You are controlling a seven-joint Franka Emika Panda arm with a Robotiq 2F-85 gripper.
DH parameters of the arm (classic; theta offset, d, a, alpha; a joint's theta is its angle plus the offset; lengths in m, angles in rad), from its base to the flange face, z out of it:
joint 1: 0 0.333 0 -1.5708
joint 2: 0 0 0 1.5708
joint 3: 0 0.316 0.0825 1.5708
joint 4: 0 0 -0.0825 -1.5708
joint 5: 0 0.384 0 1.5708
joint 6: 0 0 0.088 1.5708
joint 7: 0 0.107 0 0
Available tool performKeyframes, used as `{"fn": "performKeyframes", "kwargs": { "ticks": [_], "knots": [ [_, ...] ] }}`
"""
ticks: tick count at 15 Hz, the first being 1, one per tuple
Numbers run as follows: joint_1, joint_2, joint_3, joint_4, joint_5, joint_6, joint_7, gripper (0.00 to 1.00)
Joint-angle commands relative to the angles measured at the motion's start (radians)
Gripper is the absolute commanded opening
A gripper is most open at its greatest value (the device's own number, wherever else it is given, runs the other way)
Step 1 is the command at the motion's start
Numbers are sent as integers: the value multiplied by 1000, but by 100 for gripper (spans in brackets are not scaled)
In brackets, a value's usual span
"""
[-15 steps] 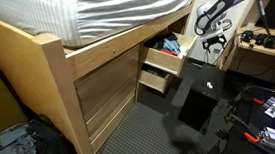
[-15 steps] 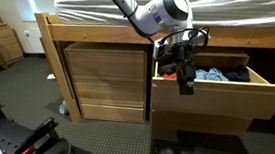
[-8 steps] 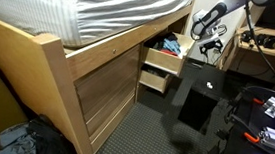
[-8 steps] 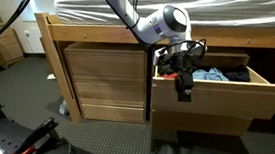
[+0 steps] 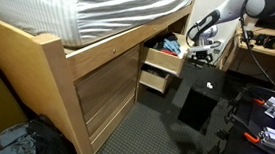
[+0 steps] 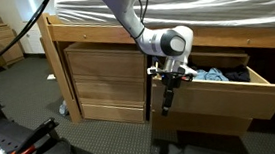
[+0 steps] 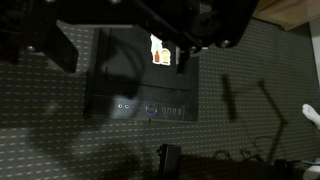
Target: Close the top drawer on the right
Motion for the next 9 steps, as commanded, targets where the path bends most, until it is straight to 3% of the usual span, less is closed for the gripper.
{"fn": "performKeyframes", "kwargs": {
  "ticks": [1, 3, 9],
  "knots": [
    [-11, 10, 4, 14, 8, 2, 0, 100],
    [-24, 13, 8, 27, 12, 2, 0, 100],
    [-97, -46, 107, -44, 120, 141, -176, 100]
  ]
}}
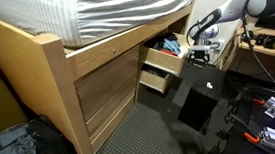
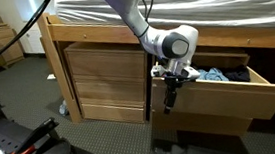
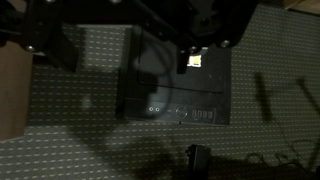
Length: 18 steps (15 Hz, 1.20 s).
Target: Close the top drawer on the right
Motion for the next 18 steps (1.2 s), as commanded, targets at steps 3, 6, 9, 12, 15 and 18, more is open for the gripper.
{"fn": "performKeyframes", "kwargs": {
  "ticks": [3, 6, 9, 12, 15, 18],
  "knots": [
    [-41, -39, 80, -37, 87, 49, -80, 100],
    [32, 12, 33, 47, 84, -66, 30, 100],
    [16, 2, 46, 17, 66, -34, 20, 100],
    [32, -13, 38, -22, 65, 36, 15, 100],
    [70, -46, 95, -99, 101, 256, -13, 100],
    [139, -59, 142, -177, 91, 474, -6, 100]
  ]
}}
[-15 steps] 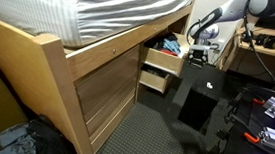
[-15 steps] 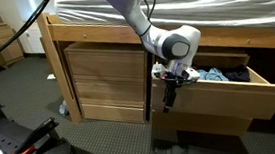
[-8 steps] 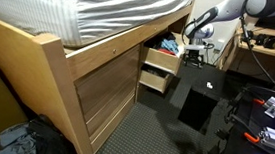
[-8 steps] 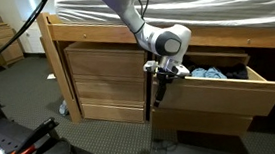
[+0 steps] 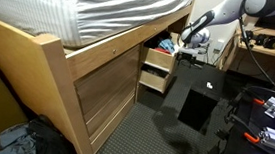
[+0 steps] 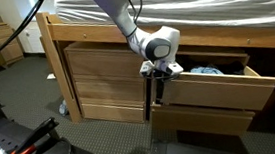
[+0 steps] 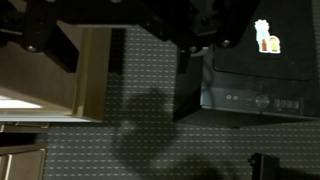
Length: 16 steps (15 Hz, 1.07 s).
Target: Close the top drawer on the right
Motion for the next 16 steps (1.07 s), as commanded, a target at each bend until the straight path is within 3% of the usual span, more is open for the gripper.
{"fn": "performKeyframes", "kwargs": {
  "ticks": [1, 4, 6, 10, 16],
  "knots": [
    [96, -55, 65, -124, 19, 248, -8, 100],
    [173, -54, 127, -138, 16, 455, -2, 100],
    [214, -22, 155, -97, 71, 585, -42, 100],
    [271, 3, 126, -61, 104, 583, -18, 100],
    [258, 3, 124, -62, 105, 586, -18, 100]
  ]
}}
